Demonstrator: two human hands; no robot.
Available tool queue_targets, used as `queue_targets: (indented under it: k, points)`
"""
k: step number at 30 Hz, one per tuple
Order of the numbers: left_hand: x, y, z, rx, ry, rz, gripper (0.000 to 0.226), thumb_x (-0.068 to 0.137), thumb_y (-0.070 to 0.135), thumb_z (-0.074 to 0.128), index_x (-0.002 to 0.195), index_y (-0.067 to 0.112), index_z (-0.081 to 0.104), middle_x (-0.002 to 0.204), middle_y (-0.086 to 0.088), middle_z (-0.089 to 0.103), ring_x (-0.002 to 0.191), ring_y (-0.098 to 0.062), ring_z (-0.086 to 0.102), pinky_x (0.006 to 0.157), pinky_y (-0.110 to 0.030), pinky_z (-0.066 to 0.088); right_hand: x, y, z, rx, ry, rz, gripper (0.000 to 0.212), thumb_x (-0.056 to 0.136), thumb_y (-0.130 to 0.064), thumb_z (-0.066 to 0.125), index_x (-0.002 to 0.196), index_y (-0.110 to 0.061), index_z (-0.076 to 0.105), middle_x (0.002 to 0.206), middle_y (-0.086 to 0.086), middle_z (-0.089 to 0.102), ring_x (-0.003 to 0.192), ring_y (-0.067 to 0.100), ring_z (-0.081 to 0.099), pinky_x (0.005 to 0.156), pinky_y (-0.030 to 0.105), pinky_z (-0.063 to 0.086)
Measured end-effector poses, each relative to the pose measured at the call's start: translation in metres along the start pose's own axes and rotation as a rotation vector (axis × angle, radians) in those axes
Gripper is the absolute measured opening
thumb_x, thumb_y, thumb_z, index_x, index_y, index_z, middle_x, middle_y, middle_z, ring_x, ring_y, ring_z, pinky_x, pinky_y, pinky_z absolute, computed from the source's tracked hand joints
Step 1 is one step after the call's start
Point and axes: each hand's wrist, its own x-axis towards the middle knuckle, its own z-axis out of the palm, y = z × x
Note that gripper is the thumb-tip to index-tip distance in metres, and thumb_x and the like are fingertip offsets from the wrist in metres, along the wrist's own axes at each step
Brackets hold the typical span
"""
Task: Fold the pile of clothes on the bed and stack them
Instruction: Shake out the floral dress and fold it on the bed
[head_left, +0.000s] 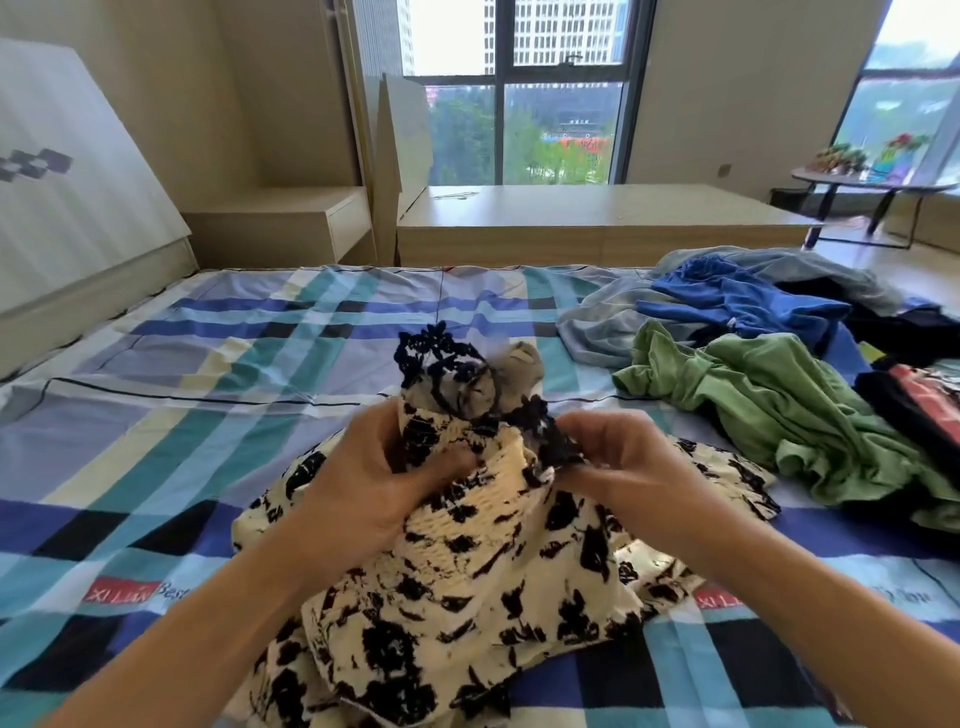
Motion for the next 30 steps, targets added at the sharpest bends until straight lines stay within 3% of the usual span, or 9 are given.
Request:
queue_targets:
  k: [2, 5, 9, 13, 16, 18, 22, 27, 30]
  points:
    - [0.004, -0.003, -0.010, 0.022, 0.075, 0.029, 0.020, 0.077, 0.030, 0.070, 0.095, 0.021, 0.070, 0.087, 0.011, 0.077, 0.079, 0.001, 0.071, 0.069, -0.006, 0.048, 0.001, -0.004, -0.011, -0.055, 0.095, -0.010, 0.020, 0.073, -0.027, 0.071, 0.091, -0.018, 0.073, 0.097, 0.003, 0.074, 0.100, 0.040, 0.064, 0.097, 0.059, 0.049]
    - [0.008, -0.007, -0.027, 0.021, 0.196, 0.018, 0.019, 0.080, 0.033, 0.068, 0.087, 0.016, 0.071, 0.076, 0.009, 0.076, 0.069, -0.002, 0.071, 0.062, -0.007, 0.047, 0.002, -0.008, -0.034, -0.013, 0.237, -0.043, 0.017, 0.069, -0.028, 0.075, 0.083, -0.019, 0.071, 0.095, 0.002, 0.073, 0.097, 0.018, 0.067, 0.097, 0.043, 0.048]
    - [0.014, -0.011, -0.037, 0.033, 0.289, -0.001, 0.011, 0.084, 0.030, 0.068, 0.084, 0.020, 0.071, 0.063, 0.014, 0.071, 0.057, 0.003, 0.065, 0.056, -0.012, 0.049, 0.002, -0.003, -0.058, 0.203, 0.299, -0.045, 0.018, 0.070, -0.014, 0.077, 0.072, -0.018, 0.060, 0.093, 0.011, 0.071, 0.083, 0.021, 0.068, 0.078, 0.035, 0.057]
    - [0.016, -0.017, -0.041, 0.004, 0.274, -0.024, 0.020, 0.083, 0.039, 0.065, 0.093, 0.023, 0.072, 0.085, 0.016, 0.076, 0.081, 0.004, 0.068, 0.079, -0.011, 0.050, 0.007, 0.005, -0.076, 0.308, 0.269, -0.057, 0.041, 0.061, -0.013, 0.078, 0.069, -0.020, 0.038, 0.078, 0.013, 0.055, 0.075, 0.023, 0.057, 0.069, 0.030, 0.055]
    - [0.017, -0.028, -0.046, -0.086, 0.252, -0.108, 0.038, 0.078, 0.061, 0.064, 0.107, 0.037, 0.069, 0.108, 0.010, 0.074, 0.108, -0.015, 0.066, 0.107, -0.049, 0.045, 0.006, 0.004, -0.085, 0.369, 0.193, 0.015, 0.039, 0.063, 0.001, 0.074, 0.091, -0.014, 0.050, 0.081, 0.007, 0.065, 0.073, 0.019, 0.064, 0.063, 0.025, 0.057]
    - [0.016, -0.031, -0.047, -0.056, 0.251, -0.098, 0.039, 0.079, 0.069, 0.060, 0.109, 0.045, 0.066, 0.105, 0.017, 0.073, 0.108, -0.017, 0.065, 0.107, -0.054, 0.042, 0.005, 0.009, -0.085, 0.336, 0.105, 0.119, 0.064, 0.063, 0.008, 0.074, 0.120, -0.011, 0.052, 0.091, 0.009, 0.070, 0.079, 0.024, 0.069, 0.070, 0.029, 0.059]
    - [0.015, -0.022, -0.042, 0.039, 0.219, -0.002, 0.030, 0.089, 0.045, 0.058, 0.113, 0.028, 0.062, 0.091, 0.016, 0.073, 0.088, -0.003, 0.068, 0.086, -0.022, 0.050, 0.004, 0.030, -0.075, -0.168, -0.051, 0.352, 0.074, 0.074, 0.014, 0.073, 0.134, -0.024, 0.051, 0.101, 0.010, 0.075, 0.091, 0.024, 0.072, 0.083, 0.036, 0.058]
    - [0.008, -0.011, -0.044, 0.154, 0.076, 0.042, 0.042, 0.072, 0.029, 0.077, 0.109, 0.031, 0.057, 0.095, 0.028, 0.071, 0.088, 0.012, 0.065, 0.073, 0.001, 0.044, -0.002, 0.040, -0.063, -0.627, -0.329, 0.519, 0.009, 0.080, -0.027, 0.081, 0.083, -0.023, 0.074, 0.080, -0.006, 0.069, 0.072, 0.017, 0.059, 0.065, 0.022, 0.040]
    - [0.004, -0.004, -0.040, 0.243, -0.036, 0.115, 0.036, 0.065, 0.023, 0.082, 0.091, 0.020, 0.058, 0.080, 0.014, 0.070, 0.070, 0.003, 0.066, 0.066, -0.004, 0.046, -0.003, 0.042, -0.056, -0.529, -0.312, 0.514, 0.045, 0.074, -0.064, 0.076, 0.071, -0.020, 0.067, 0.070, -0.003, 0.055, 0.066, 0.016, 0.042, 0.067, 0.034, 0.030]
